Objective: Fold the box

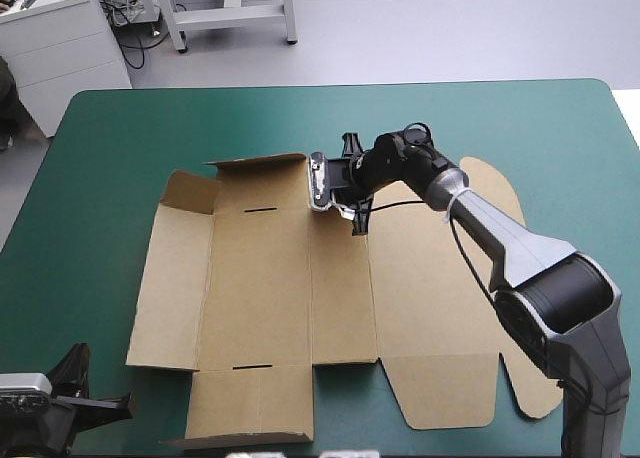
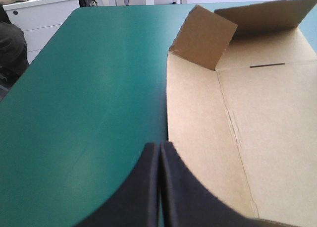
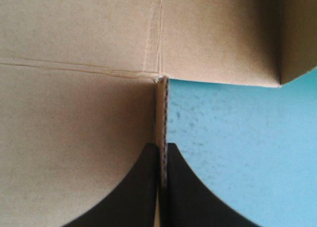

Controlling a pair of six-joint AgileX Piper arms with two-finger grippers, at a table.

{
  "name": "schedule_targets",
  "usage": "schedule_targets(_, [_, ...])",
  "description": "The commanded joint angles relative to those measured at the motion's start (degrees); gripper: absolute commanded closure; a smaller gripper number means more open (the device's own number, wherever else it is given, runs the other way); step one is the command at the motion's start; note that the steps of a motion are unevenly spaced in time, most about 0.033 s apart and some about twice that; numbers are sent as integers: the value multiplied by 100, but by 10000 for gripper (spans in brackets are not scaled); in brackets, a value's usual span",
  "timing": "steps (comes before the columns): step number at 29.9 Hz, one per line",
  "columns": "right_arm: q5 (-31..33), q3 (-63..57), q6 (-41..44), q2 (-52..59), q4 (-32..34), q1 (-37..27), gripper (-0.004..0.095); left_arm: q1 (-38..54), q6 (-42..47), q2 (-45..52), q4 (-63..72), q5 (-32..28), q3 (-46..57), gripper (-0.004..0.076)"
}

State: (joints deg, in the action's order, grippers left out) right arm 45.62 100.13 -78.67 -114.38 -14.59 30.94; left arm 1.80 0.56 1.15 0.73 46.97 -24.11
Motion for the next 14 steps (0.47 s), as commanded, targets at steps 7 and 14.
schedule_targets(7, [-287,200,1191,398,-21,57,380,-23,50,62,56,-435,-115,756])
schedule_targets(14, [-289,200,3968,1062,676,57,368,-23,50,62,56,-435,-115,756])
